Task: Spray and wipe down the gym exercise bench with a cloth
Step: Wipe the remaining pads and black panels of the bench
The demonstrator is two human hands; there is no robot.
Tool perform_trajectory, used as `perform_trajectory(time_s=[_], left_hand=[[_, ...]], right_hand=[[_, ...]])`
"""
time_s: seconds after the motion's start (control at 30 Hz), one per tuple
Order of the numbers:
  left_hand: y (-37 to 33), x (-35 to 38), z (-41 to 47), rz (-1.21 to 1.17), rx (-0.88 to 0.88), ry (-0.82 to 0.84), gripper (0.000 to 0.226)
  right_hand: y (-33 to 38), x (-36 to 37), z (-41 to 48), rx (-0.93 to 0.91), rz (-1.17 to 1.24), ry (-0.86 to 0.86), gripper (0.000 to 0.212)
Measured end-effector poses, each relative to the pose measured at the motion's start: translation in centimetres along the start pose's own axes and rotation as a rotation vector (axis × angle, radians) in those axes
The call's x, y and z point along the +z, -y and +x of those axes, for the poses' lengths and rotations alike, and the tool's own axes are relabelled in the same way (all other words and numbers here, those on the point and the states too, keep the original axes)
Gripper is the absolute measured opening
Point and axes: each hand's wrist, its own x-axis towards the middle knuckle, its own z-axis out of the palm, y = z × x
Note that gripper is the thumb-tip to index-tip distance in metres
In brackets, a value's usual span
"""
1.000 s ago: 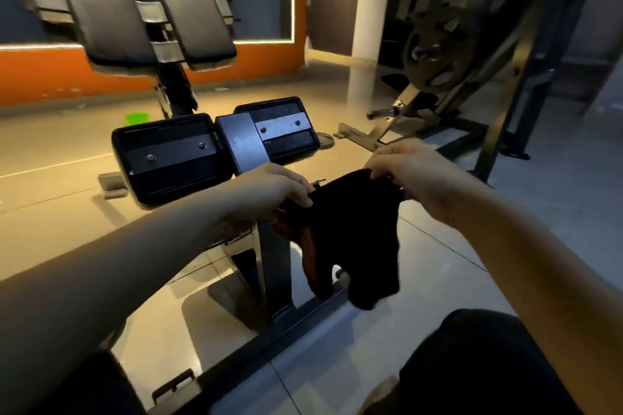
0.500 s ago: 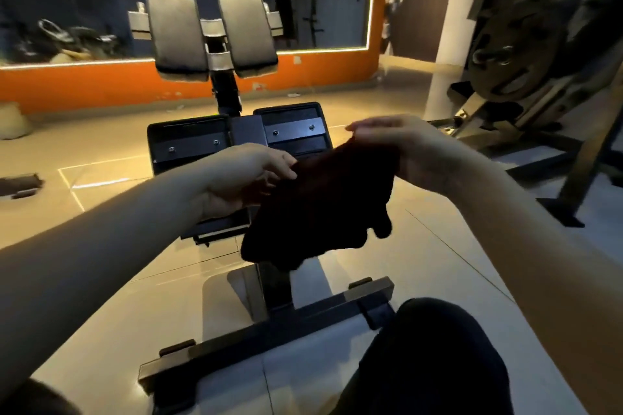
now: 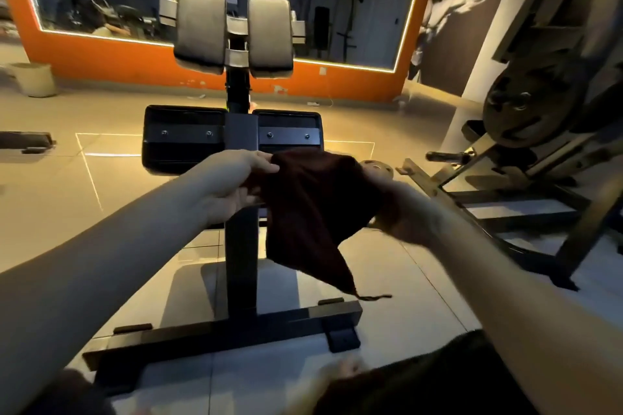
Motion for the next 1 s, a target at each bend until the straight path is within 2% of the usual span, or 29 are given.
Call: perform_trajectory(time_s=[0.07, 0.17, 0.3, 0.37, 0.47, 0.53, 0.6, 0.77, 0.9, 1.0], left_hand=[[1.2, 1.4, 0.2, 0.009, -0.059, -0.062, 0.025], [3.5, 3.0, 0.2, 0.022, -0.155, -0.162, 0.030], [5.6, 5.4, 1.1, -0.005, -0.202, -0.239, 0.031], [6.1, 6.8, 1.9, -0.034, -0.196, -0.271, 0.030], [6.9, 8.7, 3.4, -0.052, -0.218, -0.308, 0.033], [7.4, 9.6, 4.1, -0.044, -0.223, -0.328, 0.031], [7.9, 10.2, 4.7, -0.006, -0.201, -0.345, 0.025], [7.6, 12.2, 5.7, 0.156, -0.078, -0.372, 0.021], [5.9, 14.7, 5.9, 0.365, 0.070, -0.350, 0.031], [3.8, 17.0, 5.9, 0.584, 0.230, -0.456, 0.029]], right_hand=[[-3.6, 0.4, 0.0, 0.113, 0.009, 0.031, 0.063], [-4.7, -1.0, 0.6, 0.225, -0.014, -0.049, 0.047], [-5.1, -4.9, 1.5, 0.123, 0.044, -0.086, 0.040], [-6.2, -6.3, 1.8, 0.128, -0.012, -0.072, 0.037], [-6.7, -8.4, 2.6, 0.172, -0.110, -0.133, 0.014], [-6.1, -10.0, 3.5, 0.144, -0.146, -0.178, 0.022], [-5.4, -11.6, 4.3, 0.089, -0.160, -0.190, 0.044], [-2.6, -14.4, 5.5, -0.073, -0.328, -0.115, 0.019], [0.7, -17.0, 6.0, -0.186, -0.473, 0.009, 0.028], [3.3, -19.2, 6.3, -0.283, -0.581, 0.112, 0.032]])
